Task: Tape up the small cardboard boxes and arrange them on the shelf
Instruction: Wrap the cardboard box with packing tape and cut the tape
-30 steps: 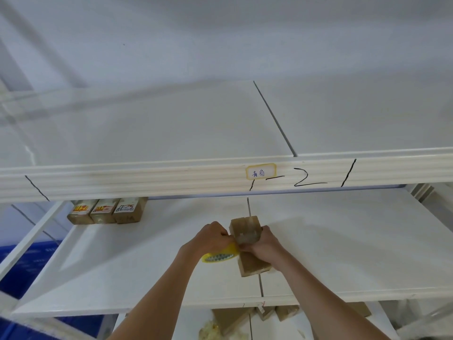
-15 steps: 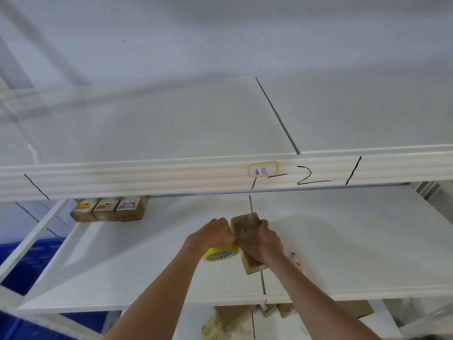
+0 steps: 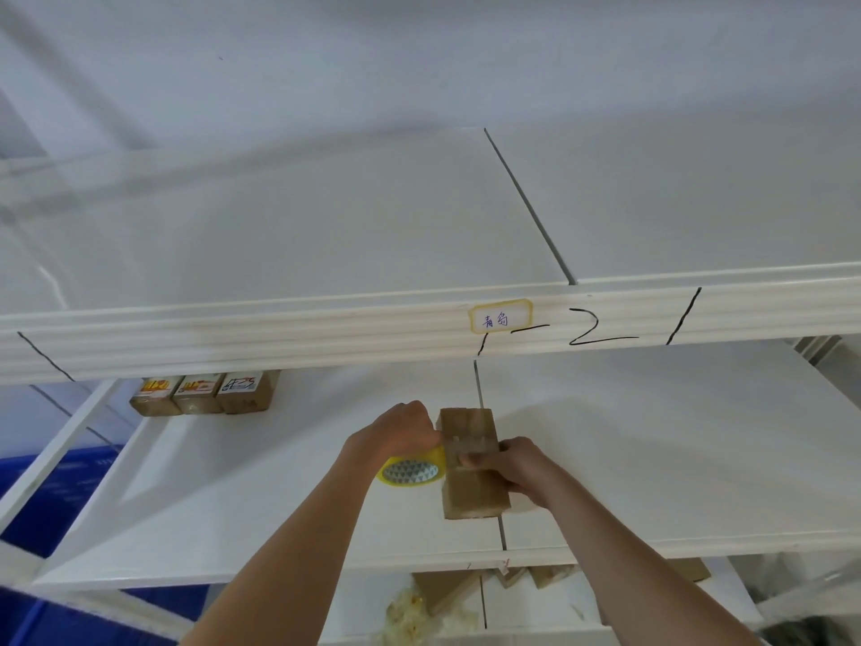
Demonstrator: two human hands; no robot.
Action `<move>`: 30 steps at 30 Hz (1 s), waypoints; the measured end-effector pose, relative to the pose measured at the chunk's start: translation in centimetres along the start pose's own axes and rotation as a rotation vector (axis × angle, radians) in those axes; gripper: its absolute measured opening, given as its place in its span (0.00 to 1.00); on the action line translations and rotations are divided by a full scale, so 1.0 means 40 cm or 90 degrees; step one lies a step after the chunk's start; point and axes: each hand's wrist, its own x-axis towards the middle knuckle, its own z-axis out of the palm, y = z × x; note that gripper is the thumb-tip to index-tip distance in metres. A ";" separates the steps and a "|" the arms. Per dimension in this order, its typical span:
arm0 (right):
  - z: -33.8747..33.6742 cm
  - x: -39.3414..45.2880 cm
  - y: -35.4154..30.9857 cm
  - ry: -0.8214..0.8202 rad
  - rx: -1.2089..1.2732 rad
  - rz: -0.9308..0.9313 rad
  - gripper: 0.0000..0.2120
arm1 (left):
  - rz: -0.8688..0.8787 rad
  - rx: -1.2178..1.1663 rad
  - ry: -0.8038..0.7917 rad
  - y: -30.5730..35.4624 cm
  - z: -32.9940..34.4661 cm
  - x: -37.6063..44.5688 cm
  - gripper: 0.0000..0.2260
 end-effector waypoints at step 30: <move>-0.052 -0.045 -0.028 -0.088 0.084 -0.006 0.30 | 0.020 -0.059 -0.046 -0.104 0.077 0.036 0.21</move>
